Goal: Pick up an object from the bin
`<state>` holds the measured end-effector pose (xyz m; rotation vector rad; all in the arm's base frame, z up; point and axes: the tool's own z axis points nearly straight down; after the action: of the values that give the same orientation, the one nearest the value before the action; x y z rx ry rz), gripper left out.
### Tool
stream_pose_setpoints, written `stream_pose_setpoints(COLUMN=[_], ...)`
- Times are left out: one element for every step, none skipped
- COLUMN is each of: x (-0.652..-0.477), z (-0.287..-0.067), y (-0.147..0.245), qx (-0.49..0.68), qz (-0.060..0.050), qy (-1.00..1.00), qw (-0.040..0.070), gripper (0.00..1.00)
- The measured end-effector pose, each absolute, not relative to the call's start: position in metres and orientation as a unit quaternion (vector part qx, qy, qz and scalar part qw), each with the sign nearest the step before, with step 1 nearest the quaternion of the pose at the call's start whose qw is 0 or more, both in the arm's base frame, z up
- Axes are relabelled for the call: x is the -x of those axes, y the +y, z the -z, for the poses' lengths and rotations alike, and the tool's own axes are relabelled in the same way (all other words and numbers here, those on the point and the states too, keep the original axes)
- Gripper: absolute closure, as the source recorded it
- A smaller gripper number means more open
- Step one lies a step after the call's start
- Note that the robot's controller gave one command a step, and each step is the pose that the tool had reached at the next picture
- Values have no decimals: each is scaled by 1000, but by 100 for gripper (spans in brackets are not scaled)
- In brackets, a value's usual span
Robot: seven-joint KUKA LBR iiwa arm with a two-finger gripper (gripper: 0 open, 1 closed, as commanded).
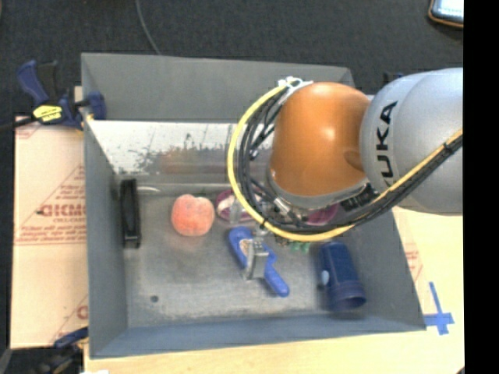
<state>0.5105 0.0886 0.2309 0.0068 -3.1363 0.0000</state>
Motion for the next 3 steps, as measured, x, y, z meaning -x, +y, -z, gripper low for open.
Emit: stream_pose_setpoints(x=[-512,-534,-540], z=[-235,-90,-71], y=[88,9,-1], qx=[0,68,-40], qz=[0,1,2], qy=[-1000,-998,-999], qw=[-1,-4,-10], gripper=[0,0,0])
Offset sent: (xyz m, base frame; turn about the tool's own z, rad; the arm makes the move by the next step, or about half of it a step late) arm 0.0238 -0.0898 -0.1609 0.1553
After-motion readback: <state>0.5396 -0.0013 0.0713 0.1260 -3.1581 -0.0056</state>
